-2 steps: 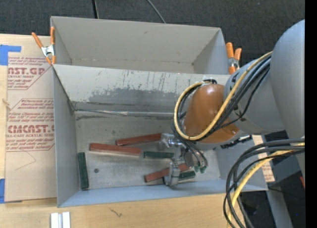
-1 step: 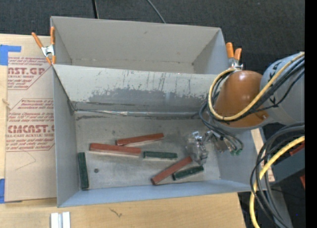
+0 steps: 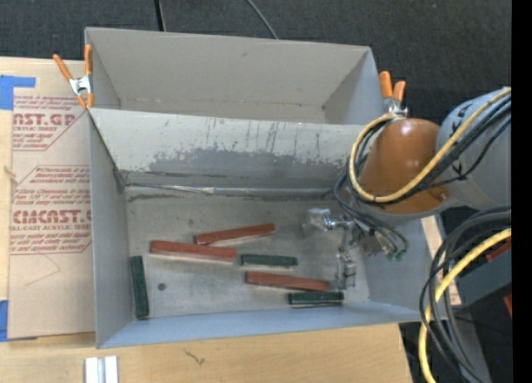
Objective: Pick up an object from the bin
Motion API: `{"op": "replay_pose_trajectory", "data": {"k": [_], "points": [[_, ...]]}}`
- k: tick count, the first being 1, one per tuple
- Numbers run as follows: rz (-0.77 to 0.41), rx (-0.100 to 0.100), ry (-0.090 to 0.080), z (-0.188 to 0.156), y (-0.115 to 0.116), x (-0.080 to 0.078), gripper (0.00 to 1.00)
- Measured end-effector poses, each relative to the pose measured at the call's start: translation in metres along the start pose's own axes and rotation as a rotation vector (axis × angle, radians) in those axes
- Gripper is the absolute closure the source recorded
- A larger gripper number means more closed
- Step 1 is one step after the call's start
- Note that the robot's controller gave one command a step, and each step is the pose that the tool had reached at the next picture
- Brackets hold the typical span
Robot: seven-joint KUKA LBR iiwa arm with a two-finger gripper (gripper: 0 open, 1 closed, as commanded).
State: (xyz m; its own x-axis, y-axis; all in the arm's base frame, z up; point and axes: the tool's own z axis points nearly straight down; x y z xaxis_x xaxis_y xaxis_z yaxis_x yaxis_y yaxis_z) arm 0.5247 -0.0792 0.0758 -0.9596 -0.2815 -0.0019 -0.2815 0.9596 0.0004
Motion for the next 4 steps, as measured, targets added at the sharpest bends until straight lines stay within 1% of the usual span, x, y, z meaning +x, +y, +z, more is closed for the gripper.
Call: {"op": "replay_pose_trajectory", "data": {"k": [1, 2, 3, 4], "points": [[0.000, 0.000, 0.001, 0.000, 0.000, 0.000, 0.00], [-0.005, 0.002, -0.003, 0.005, 0.041, 0.023, 0.00], [0.012, 0.000, -0.003, 0.004, 0.073, -0.023, 1.00], [0.012, 0.000, -0.003, 0.004, 0.073, -0.023, 1.00]]}}
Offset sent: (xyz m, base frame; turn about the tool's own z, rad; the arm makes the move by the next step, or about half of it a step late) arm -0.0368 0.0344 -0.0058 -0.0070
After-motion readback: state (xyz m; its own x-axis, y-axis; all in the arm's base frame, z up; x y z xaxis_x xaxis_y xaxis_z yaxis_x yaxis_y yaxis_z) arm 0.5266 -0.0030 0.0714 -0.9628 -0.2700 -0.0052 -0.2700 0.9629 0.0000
